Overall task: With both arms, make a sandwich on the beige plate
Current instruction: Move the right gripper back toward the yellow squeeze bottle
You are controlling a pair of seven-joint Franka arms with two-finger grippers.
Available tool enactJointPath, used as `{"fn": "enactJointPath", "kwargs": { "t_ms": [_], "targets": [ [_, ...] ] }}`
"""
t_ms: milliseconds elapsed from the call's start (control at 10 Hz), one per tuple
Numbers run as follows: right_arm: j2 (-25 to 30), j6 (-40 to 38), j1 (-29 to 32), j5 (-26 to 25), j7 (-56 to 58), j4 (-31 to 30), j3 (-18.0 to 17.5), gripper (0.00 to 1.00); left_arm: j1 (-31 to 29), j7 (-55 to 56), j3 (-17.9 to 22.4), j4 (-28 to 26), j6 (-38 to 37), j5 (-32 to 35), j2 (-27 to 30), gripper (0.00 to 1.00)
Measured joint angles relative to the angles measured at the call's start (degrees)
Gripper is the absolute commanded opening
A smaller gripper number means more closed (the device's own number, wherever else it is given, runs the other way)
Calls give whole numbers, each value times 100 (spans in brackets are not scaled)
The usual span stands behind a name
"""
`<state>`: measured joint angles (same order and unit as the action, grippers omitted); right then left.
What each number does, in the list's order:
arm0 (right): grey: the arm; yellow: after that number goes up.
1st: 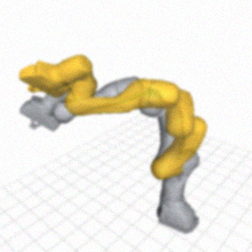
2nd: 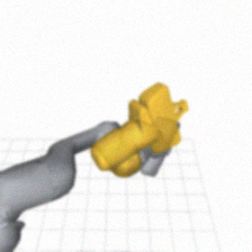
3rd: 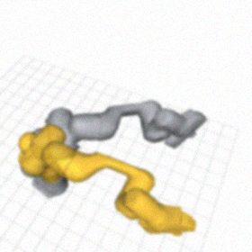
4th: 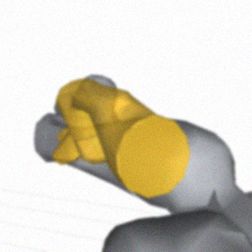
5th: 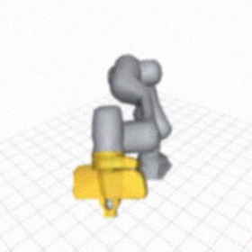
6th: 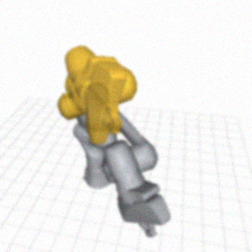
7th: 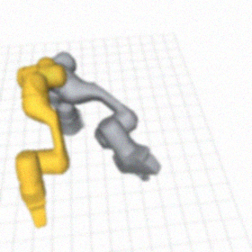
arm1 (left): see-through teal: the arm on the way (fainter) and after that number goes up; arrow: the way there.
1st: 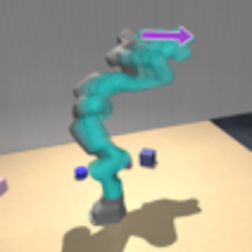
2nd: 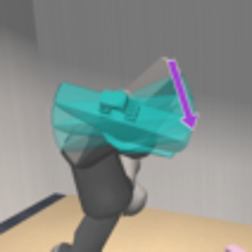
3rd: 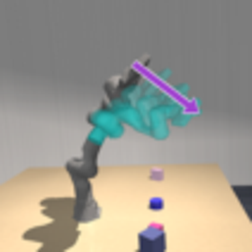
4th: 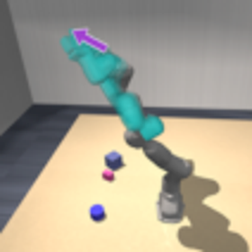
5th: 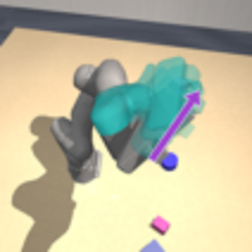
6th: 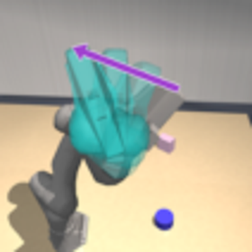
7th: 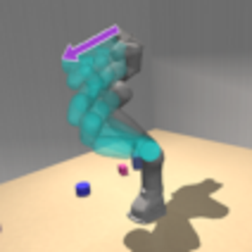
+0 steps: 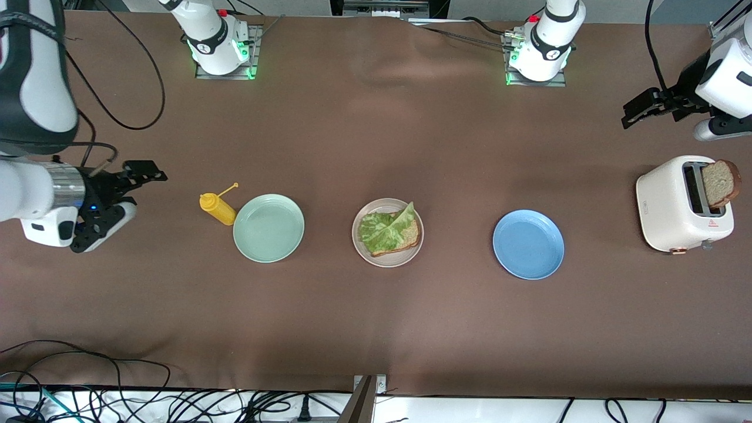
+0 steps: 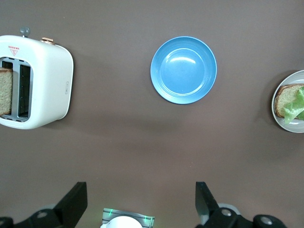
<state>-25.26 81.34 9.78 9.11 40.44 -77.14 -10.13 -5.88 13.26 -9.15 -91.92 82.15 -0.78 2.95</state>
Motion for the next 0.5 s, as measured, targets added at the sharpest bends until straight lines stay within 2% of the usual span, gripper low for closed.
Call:
{"fn": "enactJointPath", "kwargs": {
  "t_ms": [200,500],
  "targets": [
    [288,636,360,454,1992,-1003,287,100,5,0,-3,0,0,0,-1,100],
    [104,1253,676,1188,4846,-1798,623,100,22,0,-6,0,0,0,-1,100]
  ]
}}
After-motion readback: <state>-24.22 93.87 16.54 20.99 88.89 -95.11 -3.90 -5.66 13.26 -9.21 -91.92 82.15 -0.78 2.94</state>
